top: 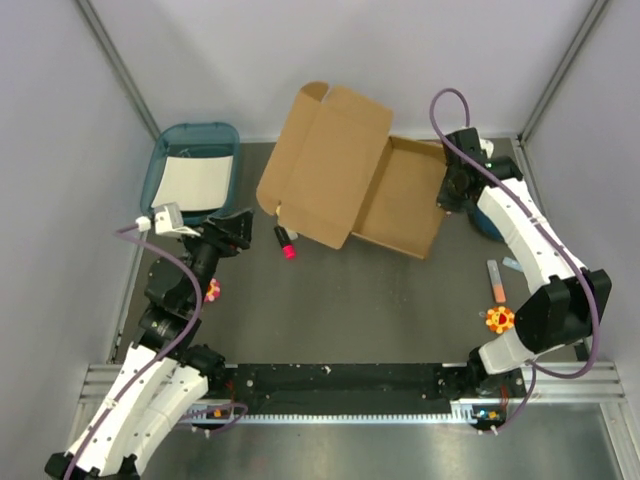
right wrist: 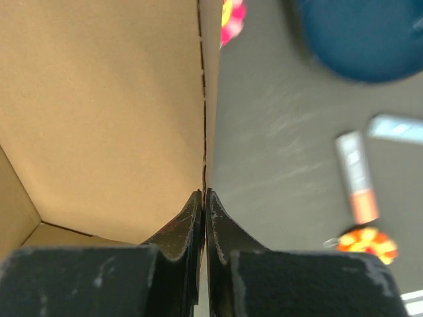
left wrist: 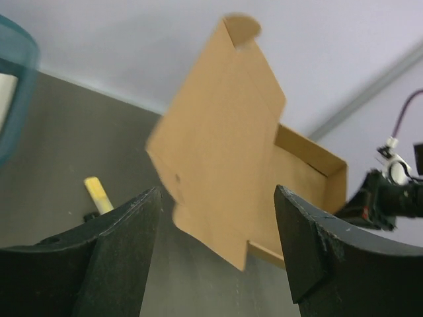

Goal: Fold the paper box

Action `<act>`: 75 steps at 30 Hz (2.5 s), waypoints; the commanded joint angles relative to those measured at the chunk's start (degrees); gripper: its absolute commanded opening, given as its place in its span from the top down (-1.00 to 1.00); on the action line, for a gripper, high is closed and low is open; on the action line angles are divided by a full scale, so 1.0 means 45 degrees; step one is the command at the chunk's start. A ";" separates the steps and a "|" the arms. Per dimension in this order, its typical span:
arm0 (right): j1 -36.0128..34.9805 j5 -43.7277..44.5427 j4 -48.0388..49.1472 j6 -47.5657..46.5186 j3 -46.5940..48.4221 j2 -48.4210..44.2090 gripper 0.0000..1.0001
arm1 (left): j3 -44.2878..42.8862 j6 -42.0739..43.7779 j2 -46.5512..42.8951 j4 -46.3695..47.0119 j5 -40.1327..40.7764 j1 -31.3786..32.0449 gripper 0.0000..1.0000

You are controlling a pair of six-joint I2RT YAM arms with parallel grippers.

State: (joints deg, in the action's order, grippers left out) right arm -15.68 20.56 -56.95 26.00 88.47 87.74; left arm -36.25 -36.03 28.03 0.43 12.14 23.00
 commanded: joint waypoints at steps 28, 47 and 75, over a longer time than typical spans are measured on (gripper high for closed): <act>-0.5870 -0.0506 0.0565 2.0138 -0.6066 -0.0206 1.00 | 0.2802 -0.1075 0.1602 0.4164 -0.5511 0.0278 -0.34; -0.6711 0.0491 -0.0879 1.3485 -0.6475 -0.2680 -0.12 | 0.2431 -0.0392 0.1661 0.2718 -0.4671 0.0298 -0.38; 0.6727 0.2322 0.4413 0.5278 -0.7962 -0.5421 -0.35 | 0.2489 -0.1075 0.1485 0.0198 -0.4378 0.0649 -0.29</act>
State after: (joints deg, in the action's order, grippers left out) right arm 11.53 26.17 -40.86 47.24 50.87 60.82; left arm -25.36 -40.84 35.27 0.47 -8.91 24.93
